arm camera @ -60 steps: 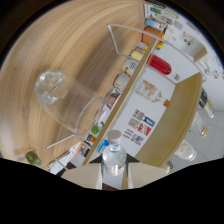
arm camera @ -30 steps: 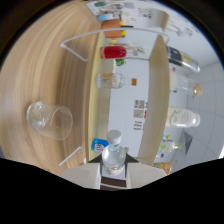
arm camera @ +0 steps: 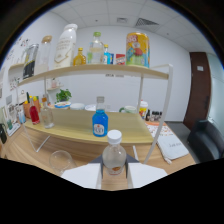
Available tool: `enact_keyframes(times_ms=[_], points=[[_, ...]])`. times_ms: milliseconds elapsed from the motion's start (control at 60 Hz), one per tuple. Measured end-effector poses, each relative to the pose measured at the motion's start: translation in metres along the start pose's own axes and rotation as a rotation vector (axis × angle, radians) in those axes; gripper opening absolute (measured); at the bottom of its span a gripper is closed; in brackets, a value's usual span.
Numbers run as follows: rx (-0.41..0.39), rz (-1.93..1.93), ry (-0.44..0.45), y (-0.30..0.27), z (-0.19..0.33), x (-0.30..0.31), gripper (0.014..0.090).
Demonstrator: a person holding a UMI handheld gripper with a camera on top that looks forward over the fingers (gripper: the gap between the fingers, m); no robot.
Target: Make me a cup of Mojito.
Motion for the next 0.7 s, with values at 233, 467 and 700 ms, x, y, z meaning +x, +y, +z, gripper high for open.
enact_keyframes(times_ms=[233,467,700], points=[[-0.141,0.108,-0.036,0.081,0.037,-0.001,0.0336],[-0.214,0.104,-0.076,0.122,0.051,-0.015,0.0338],[-0.236,0.103,-0.059,0.137,0.055,-0.017,0.0349]])
